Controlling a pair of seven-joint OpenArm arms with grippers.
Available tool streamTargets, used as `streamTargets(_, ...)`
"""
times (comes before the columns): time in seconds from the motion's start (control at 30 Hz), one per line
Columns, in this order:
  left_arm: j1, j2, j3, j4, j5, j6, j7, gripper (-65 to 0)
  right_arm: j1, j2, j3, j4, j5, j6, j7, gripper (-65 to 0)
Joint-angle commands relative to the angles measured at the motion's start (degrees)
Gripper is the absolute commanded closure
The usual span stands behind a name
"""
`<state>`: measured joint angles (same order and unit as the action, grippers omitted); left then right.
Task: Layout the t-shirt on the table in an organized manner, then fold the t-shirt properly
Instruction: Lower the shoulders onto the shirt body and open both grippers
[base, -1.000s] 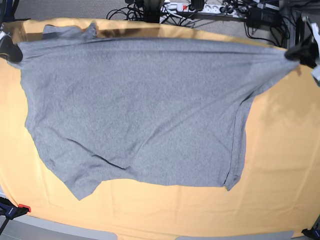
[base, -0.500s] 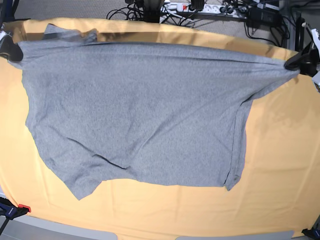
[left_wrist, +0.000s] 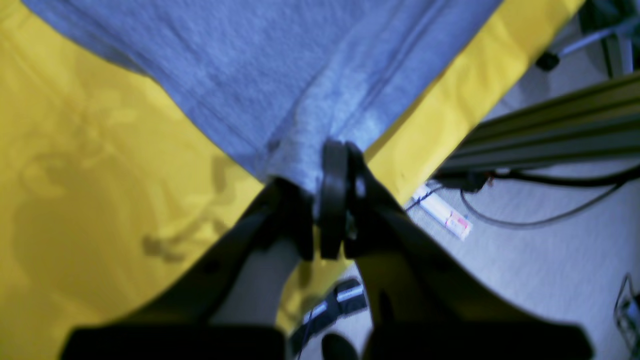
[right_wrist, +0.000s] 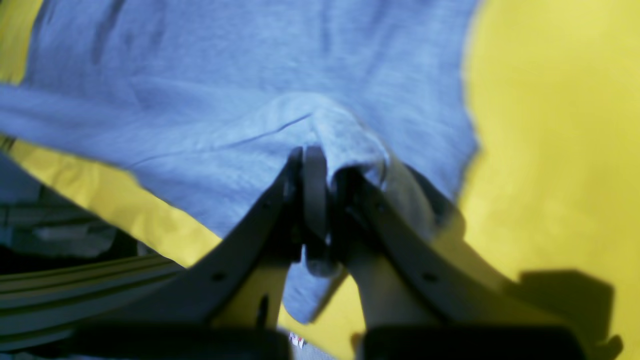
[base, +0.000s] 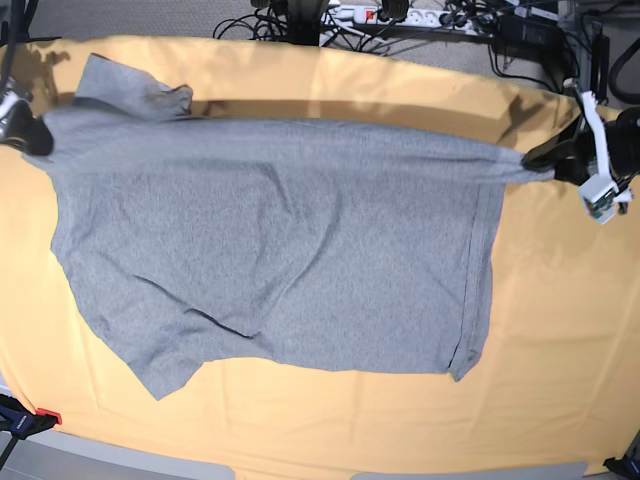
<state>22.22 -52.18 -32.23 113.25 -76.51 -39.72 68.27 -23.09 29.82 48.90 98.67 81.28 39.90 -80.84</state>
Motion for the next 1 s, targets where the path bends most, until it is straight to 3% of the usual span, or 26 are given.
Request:
streamTargets(0.0,-1.81,-1.14,1.2,-0.57,0.24,-0.28,-1.95,0.0,0.68,1.46,-0.7,0.68,-1.46,0.1,0.84,0.0)
streamTargets(0.23,-12.13,-1.14,13.57,-10.43,5.18,-0.28,-6.78,0.0,4.72,1.44,-6.05,0.61,-13.2,0.1,2.43,0.0)
streamTargets(0.47,-22.88,-0.98,19.52,-17.66,5.16,-0.28,-8.09,0.0,6.16,1.46,-7.72,0.59,-24.68,0.1,14.12,0.0)
streamTargets(0.83,-29.16,0.33,24.76,-19.63,8.04,-0.28,-9.92,0.0,10.16,1.33,-7.72,0.59,-26.25,0.1,15.28,-0.6)
streamTargets(0.87,-29.55,0.39,24.76,-19.63,8.83,-0.28,-9.99,0.0,10.78,1.33,-7.72,0.59,-26.27,0.1,15.28,-7.4)
streamTargets(0.97,-30.75,0.42,24.76,-19.63,8.74,-0.28,-9.18,-26.5,11.56,1.97,-7.72,0.59,-26.05,0.1,15.28,-35.0)
